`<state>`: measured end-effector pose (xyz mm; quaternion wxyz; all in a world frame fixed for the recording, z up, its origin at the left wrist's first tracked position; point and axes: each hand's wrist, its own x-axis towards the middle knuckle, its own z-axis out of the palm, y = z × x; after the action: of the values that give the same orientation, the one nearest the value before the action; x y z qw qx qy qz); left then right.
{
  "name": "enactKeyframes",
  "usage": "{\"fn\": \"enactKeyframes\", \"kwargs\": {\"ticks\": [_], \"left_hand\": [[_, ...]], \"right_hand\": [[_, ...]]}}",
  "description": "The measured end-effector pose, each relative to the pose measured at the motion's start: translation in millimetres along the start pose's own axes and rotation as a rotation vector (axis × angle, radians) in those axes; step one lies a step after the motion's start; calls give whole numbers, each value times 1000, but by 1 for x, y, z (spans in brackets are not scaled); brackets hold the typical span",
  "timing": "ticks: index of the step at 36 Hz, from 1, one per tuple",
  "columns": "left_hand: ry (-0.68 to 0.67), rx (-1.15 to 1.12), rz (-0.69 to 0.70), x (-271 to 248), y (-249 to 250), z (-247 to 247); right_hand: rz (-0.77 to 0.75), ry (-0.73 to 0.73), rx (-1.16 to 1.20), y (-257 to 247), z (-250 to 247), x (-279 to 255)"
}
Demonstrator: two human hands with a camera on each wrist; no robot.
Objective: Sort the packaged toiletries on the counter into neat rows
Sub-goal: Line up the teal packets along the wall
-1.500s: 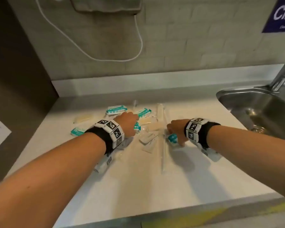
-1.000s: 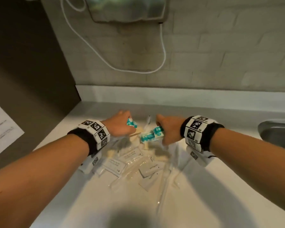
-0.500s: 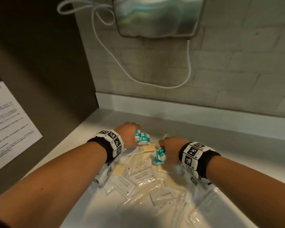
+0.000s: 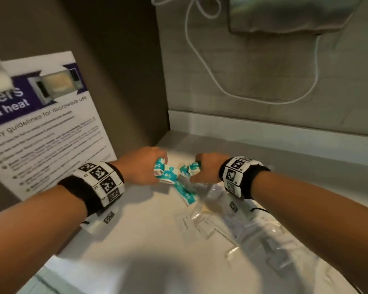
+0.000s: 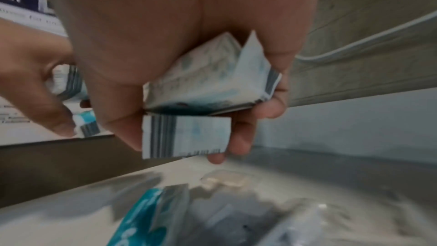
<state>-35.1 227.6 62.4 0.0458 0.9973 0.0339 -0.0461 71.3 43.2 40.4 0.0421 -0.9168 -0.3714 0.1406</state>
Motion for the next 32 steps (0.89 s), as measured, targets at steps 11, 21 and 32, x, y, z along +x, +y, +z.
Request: {"fn": "enactKeyframes", "kwargs": {"ticks": [11,21,32], "left_hand": [[-174,-55,24,-13,-39,53],[-93,-96,69,2,-52,69],[9,-429,-64,12,-74,68]], "right_hand": [[82,-80,-75,-49,46,32],[107,-44,157,-52,21,56],[221,-3,285,-72,35,100]]}}
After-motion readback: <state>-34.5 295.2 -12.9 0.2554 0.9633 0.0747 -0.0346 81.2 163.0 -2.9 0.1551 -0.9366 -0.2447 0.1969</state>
